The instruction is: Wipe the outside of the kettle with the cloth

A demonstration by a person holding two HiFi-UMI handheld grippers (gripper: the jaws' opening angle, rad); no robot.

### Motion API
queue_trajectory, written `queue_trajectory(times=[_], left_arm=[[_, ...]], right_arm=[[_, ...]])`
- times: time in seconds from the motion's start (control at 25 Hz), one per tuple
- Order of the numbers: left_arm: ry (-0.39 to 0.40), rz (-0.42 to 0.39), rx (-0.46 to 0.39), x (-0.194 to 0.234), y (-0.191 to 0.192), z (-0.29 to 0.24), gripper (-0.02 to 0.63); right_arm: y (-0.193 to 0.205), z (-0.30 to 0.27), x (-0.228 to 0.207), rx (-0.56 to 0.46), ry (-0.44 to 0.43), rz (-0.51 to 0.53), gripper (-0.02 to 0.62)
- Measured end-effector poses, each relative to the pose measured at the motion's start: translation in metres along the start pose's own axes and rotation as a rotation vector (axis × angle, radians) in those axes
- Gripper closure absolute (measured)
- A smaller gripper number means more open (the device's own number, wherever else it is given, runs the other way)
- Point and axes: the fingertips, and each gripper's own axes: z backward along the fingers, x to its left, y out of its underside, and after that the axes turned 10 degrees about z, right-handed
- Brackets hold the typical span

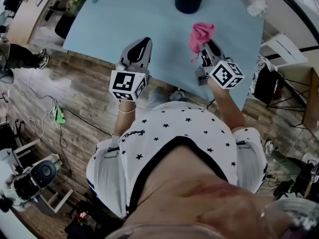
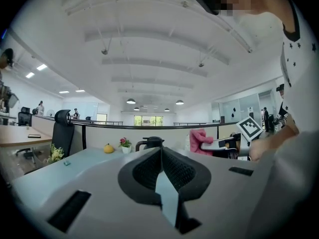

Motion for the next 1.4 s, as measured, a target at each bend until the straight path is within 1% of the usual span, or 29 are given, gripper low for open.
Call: queue_trajectory(times=[0.24, 0.32, 0.44, 0.6, 0.8, 1.0, 1.12, 1.28, 1.4], left_arm=[[0.05, 0.014, 0.032, 0.046, -0.006, -0.023, 0.572], [0.085, -0.002, 0.048, 0.055, -0.014, -0.032, 0.572], [0.116, -0.028, 0.052, 0.07, -0.026, -0.041, 0.572], [0.133, -0.008, 0.063, 0.094, -0.03, -0.05, 0.572], [0.137, 0.005, 0.063, 0.121, -0.034, -0.058, 0.572], [0.137, 0.016, 0.05, 0.143, -0.04, -0.07, 0.573], [0.133, 0.034, 0.048, 0.151, -0.04, -0.075, 0.572], [0.138, 0.049, 0.042, 0.151, -0.04, -0.079, 0.572], [0.137, 0.054, 0.037, 0.152, -0.041, -0.082, 0.572]], right_arm=[[0.014, -0.033, -0.006, 0.024, 0.083, 0.013, 0.528], [0.013, -0.046, -0.006, 0.019, 0.117, 0.017, 0.528], [0.016, -0.069, -0.001, 0.023, 0.139, 0.038, 0.528], [0.021, -0.107, 0.0, 0.038, 0.17, 0.073, 0.528], [0.023, -0.159, -0.007, 0.056, 0.206, 0.106, 0.528], [0.028, -0.202, -0.018, 0.097, 0.237, 0.147, 0.528], [0.03, -0.217, -0.033, 0.108, 0.29, 0.134, 0.528], [0.031, -0.232, -0.058, 0.126, 0.371, 0.106, 0.528], [0.031, -0.243, -0.074, 0.135, 0.415, 0.1, 0.528]])
